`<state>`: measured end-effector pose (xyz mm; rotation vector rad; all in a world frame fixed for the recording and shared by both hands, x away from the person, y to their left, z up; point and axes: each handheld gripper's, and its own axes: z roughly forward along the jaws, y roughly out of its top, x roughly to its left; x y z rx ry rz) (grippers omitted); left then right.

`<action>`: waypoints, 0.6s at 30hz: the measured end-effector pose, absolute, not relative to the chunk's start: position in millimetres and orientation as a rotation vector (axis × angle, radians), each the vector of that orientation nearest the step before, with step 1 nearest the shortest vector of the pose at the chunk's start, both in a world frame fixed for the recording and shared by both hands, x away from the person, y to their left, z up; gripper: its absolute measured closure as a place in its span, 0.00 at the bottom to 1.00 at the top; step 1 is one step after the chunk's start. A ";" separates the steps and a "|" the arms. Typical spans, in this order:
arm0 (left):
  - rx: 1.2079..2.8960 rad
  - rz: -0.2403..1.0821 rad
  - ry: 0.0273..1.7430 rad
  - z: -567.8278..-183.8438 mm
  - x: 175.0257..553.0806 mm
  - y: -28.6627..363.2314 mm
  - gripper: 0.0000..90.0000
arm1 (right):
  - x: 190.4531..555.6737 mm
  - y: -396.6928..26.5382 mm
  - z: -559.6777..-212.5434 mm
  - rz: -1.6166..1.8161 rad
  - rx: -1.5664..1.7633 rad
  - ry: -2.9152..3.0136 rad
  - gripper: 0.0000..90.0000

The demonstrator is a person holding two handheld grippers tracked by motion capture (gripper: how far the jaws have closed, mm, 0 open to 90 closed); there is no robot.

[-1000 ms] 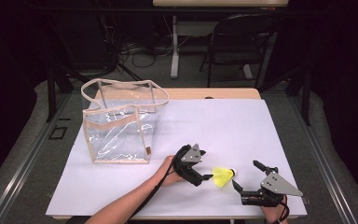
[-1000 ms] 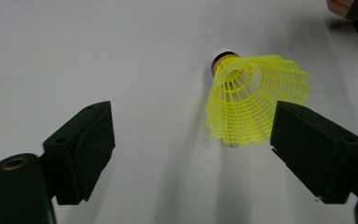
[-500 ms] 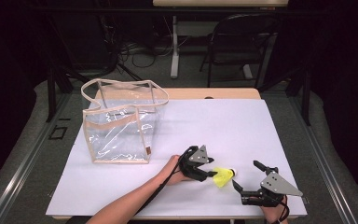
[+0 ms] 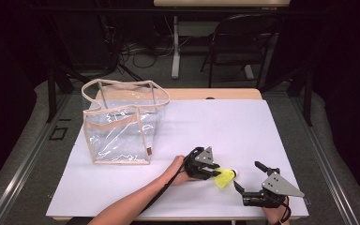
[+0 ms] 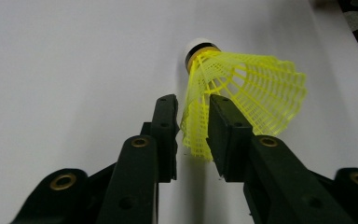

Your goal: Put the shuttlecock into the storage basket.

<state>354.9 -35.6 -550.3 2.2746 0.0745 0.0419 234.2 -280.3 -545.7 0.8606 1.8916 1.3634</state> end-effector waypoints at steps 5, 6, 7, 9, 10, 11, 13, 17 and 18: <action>2.270 0.032 0.070 -551.0 355.7 -35.9 0.92 | 234.1 -280.4 -545.7 1.363 0.862 1.892 0.01; 2.262 0.022 0.069 -550.9 356.0 -35.6 0.94 | 234.1 -280.4 -545.7 1.362 0.861 1.892 0.01; 2.263 0.028 0.067 -550.6 356.1 -35.4 0.96 | 233.9 -280.5 -545.5 1.360 0.862 1.895 0.01; 2.259 0.020 0.058 -550.9 356.5 -35.4 0.98 | 233.8 -280.5 -545.6 1.360 0.863 1.895 0.01; 2.263 0.023 0.054 -550.9 356.5 -35.4 0.98 | 234.0 -280.4 -545.7 1.362 0.863 1.893 0.01; 2.266 0.027 0.047 -550.9 356.7 -35.6 0.99 | 234.0 -280.4 -545.7 1.362 0.863 1.893 0.01; 2.260 0.025 0.032 -551.2 356.6 -36.0 0.99 | 233.9 -280.5 -545.5 1.359 0.862 1.895 0.01; 2.258 0.020 0.003 -550.2 355.3 -36.5 1.00 | 234.1 -280.6 -545.7 1.362 0.862 1.891 0.01; 2.261 0.020 -0.004 -550.1 354.9 -36.6 1.00 | 234.1 -280.6 -545.8 1.365 0.861 1.890 0.01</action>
